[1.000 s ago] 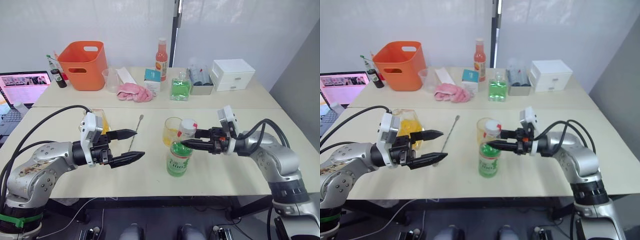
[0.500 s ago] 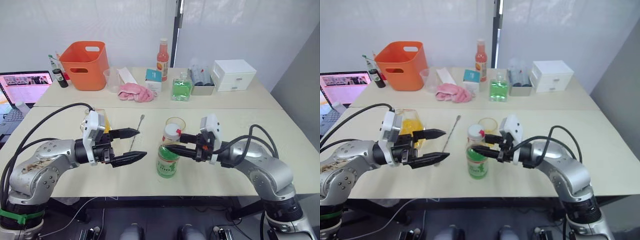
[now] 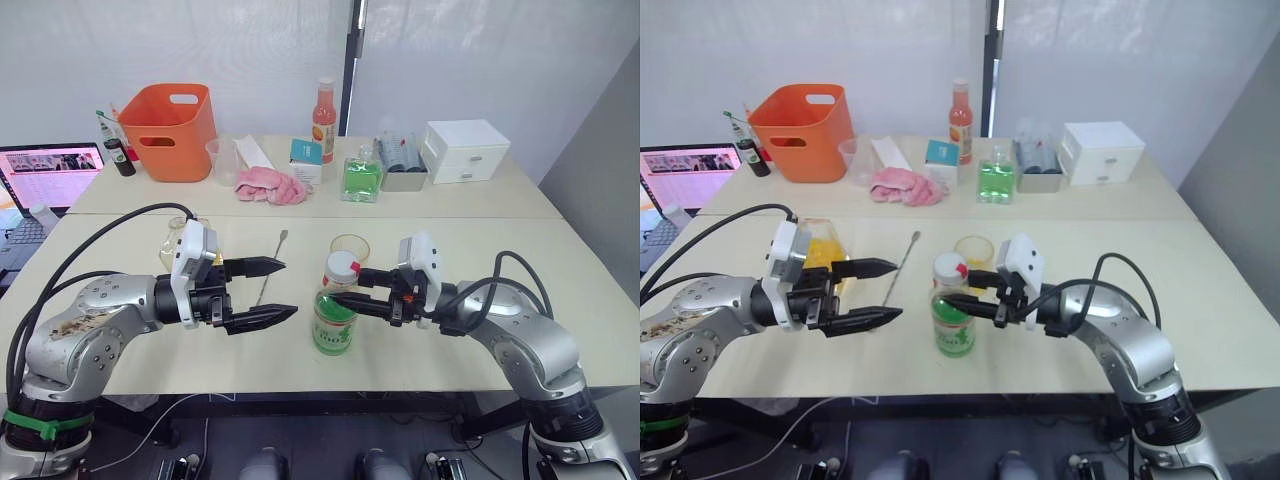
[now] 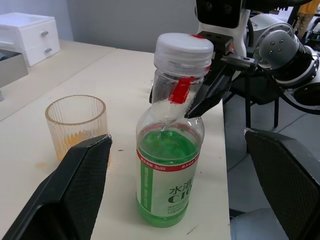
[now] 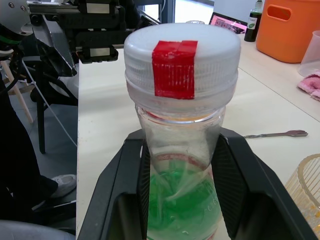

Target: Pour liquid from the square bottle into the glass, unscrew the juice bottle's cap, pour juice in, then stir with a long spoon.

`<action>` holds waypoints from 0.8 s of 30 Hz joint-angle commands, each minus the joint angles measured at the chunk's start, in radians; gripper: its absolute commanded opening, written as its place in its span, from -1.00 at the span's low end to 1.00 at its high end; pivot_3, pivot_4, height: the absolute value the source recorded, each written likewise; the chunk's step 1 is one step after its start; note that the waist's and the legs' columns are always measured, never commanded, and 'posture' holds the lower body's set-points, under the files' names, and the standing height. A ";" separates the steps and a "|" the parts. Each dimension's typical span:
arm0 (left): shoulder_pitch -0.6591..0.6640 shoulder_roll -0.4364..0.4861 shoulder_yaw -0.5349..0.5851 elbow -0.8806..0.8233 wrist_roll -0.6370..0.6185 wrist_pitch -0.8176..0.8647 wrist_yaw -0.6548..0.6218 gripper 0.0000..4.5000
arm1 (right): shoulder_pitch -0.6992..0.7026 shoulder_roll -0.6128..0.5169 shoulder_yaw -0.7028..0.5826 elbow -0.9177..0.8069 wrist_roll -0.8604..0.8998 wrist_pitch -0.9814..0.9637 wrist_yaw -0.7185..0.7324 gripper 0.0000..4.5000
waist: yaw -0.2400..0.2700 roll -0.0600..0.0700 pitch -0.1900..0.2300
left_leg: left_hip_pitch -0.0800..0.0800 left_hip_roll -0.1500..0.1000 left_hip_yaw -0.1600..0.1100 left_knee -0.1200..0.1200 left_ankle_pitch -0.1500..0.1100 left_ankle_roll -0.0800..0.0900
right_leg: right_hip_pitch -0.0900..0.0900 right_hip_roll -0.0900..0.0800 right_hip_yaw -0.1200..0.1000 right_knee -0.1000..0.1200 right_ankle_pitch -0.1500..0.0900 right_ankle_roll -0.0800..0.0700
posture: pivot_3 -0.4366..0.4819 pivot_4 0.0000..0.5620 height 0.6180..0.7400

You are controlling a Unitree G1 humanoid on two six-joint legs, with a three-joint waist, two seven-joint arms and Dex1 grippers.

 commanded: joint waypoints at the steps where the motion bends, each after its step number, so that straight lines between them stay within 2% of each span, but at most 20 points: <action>1: 0.002 0.004 0.004 0.018 0.021 -0.053 -0.041 1.00 | 0.015 -0.011 0.008 -0.018 -0.040 0.007 -0.034 -0.45 | 0.000 0.000 0.000 | 0.000 0.000 0.000 0.000 0.000 0.000 | 0.000 0.000 0.000 0.000 0.000 0.000 | -0.05 -0.47 0.59; 10: 0.014 -0.005 -0.005 0.060 0.056 -0.111 -0.092 1.00 | 0.045 0.001 -0.040 -0.131 0.000 0.078 -0.158 -0.45 | 0.003 0.000 0.000 | 0.000 0.000 0.003 0.000 0.000 0.000 | 0.000 0.000 0.000 0.000 0.000 0.000 | -0.05 -0.47 0.59; 16: -0.040 -0.031 -0.042 0.024 0.052 -0.069 -0.034 1.00 | 0.058 0.028 -0.050 -0.212 0.004 0.128 -0.262 -0.45 | 0.005 0.000 0.000 | -0.001 0.000 0.003 0.000 0.000 0.000 | 0.000 0.000 0.000 0.000 0.000 0.000 | -0.05 -0.47 0.59; 24: -0.040 -0.010 -0.016 0.055 0.042 -0.072 -0.070 1.00 | 0.065 0.011 -0.033 -0.210 -0.013 0.134 -0.273 -0.45 | 0.005 0.000 0.000 | -0.001 0.000 0.003 0.000 0.000 0.000 | -0.001 0.000 0.000 0.000 0.000 0.000 | -0.05 -0.47 0.59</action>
